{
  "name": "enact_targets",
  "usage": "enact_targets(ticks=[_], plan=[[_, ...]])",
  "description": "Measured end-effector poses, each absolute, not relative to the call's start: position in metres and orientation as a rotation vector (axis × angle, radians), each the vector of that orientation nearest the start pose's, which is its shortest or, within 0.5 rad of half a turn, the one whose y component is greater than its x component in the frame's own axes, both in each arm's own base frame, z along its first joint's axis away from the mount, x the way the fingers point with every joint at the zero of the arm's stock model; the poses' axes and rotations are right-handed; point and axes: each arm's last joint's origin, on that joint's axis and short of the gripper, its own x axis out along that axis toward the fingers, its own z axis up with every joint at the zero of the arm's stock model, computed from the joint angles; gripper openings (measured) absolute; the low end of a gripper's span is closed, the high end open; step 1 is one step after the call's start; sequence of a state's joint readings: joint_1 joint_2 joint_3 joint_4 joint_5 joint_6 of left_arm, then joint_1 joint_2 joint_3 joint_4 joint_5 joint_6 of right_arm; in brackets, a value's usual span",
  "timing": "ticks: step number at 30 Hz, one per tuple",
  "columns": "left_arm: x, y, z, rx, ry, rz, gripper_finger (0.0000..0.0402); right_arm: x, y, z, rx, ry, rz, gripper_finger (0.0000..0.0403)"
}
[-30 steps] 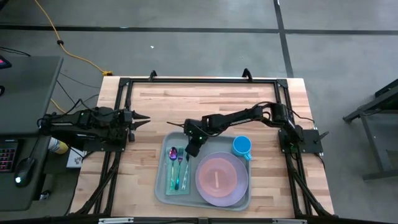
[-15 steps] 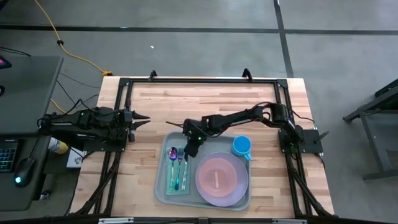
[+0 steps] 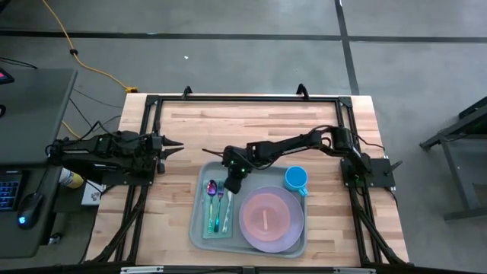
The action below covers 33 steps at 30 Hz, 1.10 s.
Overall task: Set up tray
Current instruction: Return to Home Position
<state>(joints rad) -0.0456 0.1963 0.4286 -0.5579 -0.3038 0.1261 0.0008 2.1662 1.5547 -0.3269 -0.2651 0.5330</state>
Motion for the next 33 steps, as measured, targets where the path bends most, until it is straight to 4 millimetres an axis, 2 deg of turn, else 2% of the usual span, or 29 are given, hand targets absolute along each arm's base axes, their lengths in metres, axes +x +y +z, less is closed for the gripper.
enact_targets(ticks=[8, 15, 20, 27, 33], plan=[[0.076, 0.005, 0.239, 0.181, 0.337, 0.235, 0.009, 0.463, 0.009, 0.158, 0.614, 0.93, 0.042, 0.0], [0.076, 0.005, 0.239, 0.18, 0.337, 0.236, 0.009, 0.46, 0.007, 0.185, 0.601, 0.855, 0.014, 0.0], [0.076, 0.005, 0.239, 0.174, 0.336, 0.234, 0.009, 0.452, 0.011, 0.191, 0.653, 0.927, 0.018, 0.0], [0.076, 0.005, 0.239, 0.153, 0.329, 0.231, 0.009, 0.425, 0.026, 0.235, 0.545, 0.94, -0.065, 0.0], [0.076, 0.004, 0.239, 0.12, 0.332, 0.2, 0.009, 0.387, 0.041, 0.292, 0.418, 0.88, -0.11, 0.0]])
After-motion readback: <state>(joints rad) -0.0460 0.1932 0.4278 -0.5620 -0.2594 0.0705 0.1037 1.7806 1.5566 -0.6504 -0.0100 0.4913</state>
